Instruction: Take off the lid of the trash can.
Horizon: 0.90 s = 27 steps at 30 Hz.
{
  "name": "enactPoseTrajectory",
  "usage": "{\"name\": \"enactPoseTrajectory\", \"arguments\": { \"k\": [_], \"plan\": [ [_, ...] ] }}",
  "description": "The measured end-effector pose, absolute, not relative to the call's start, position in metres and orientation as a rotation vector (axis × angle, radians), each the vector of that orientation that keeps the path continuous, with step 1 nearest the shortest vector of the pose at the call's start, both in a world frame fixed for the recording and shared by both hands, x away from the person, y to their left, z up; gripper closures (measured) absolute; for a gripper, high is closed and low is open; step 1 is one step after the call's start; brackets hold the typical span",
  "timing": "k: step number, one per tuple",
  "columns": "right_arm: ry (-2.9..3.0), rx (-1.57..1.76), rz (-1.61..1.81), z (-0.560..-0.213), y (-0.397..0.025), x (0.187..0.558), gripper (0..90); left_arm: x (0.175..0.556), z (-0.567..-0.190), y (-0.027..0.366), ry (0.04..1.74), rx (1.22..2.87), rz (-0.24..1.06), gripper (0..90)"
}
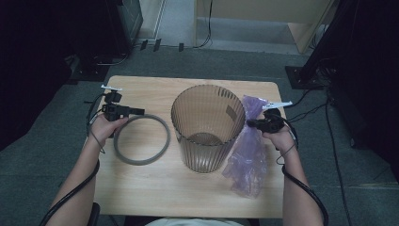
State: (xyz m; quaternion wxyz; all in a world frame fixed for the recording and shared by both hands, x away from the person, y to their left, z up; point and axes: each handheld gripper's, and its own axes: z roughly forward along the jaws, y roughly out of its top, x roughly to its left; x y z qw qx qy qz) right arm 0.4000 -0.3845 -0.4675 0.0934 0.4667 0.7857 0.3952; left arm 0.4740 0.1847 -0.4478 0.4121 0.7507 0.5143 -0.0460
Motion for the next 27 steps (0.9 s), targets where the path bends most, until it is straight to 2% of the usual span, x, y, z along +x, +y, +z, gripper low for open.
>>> {"name": "enactPoseTrajectory", "arguments": {
  "k": [6,22,27],
  "plan": [
    [2.298,1.377,1.225,-0.459,-0.383,0.402,87.2,0.481,-0.445,0.171,1.271,1.954,-0.116,39.2],
    [2.306,1.398,1.291,-0.437,-0.383,0.392,87.3,0.465,-0.427,0.151,1.19,1.948,-0.14,38.4],
    [2.314,1.395,1.29,-0.432,-0.382,0.388,87.6,0.459,-0.417,0.148,1.163,1.953,-0.11,38.0]
  ]
}}
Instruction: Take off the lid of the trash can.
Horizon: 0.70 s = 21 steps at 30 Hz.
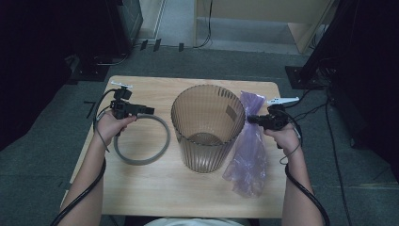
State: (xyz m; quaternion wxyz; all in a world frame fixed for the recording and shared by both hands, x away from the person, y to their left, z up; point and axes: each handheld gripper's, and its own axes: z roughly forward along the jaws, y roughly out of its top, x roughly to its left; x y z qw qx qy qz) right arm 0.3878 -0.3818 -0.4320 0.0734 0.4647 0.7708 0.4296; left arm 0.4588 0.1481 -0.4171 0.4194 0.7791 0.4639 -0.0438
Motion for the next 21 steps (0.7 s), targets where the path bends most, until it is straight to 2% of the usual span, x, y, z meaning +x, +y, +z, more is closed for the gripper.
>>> {"name": "enactPoseTrajectory", "arguments": {
  "k": [21],
  "plan": [
    [2.251,1.447,1.45,-0.396,-0.386,0.375,88.7,0.443,-0.392,0.125,1.079,1.991,-0.146,37.3]
  ]
}}
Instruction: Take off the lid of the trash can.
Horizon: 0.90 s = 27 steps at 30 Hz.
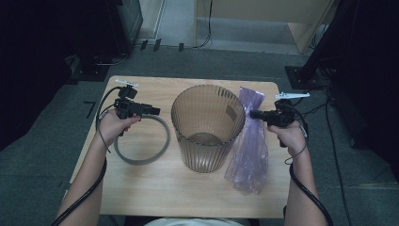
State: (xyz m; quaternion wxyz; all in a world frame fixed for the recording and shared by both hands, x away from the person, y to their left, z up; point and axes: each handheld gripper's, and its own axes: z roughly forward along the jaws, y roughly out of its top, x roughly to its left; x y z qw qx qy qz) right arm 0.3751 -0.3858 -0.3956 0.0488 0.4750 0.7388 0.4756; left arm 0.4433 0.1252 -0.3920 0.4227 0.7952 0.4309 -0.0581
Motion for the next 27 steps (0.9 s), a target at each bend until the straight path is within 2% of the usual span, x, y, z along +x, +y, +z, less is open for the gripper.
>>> {"name": "enactPoseTrajectory", "arguments": {
  "k": [27],
  "plan": [
    [2.23,1.363,1.546,-0.353,-0.387,0.354,89.7,0.419,-0.348,0.106,0.972,1.992,-0.161,37.2]
  ]
}}
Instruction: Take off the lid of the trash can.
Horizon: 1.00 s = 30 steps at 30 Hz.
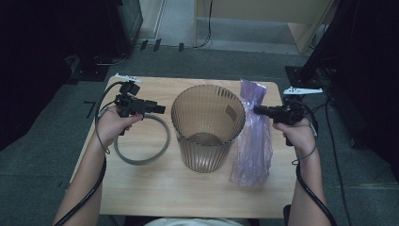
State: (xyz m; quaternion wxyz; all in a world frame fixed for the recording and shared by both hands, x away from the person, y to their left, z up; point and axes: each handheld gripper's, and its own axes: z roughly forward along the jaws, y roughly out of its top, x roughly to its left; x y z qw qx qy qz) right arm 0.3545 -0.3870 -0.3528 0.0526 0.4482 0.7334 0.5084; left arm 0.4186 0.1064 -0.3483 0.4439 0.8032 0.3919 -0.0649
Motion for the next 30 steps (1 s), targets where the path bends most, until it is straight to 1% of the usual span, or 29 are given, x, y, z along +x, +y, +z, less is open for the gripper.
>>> {"name": "enactPoseTrajectory", "arguments": {
  "k": [9,17,30],
  "plan": [
    [2.222,1.346,1.585,-0.343,-0.387,0.348,89.7,0.411,-0.337,0.103,0.939,1.991,-0.158,37.1],
    [2.218,1.307,1.606,-0.329,-0.381,0.341,89.7,0.398,-0.317,0.097,0.894,1.995,-0.137,36.7],
    [2.231,1.264,1.647,-0.31,-0.378,0.328,89.7,0.396,-0.316,0.093,0.896,1.993,-0.166,36.1]
  ]
}}
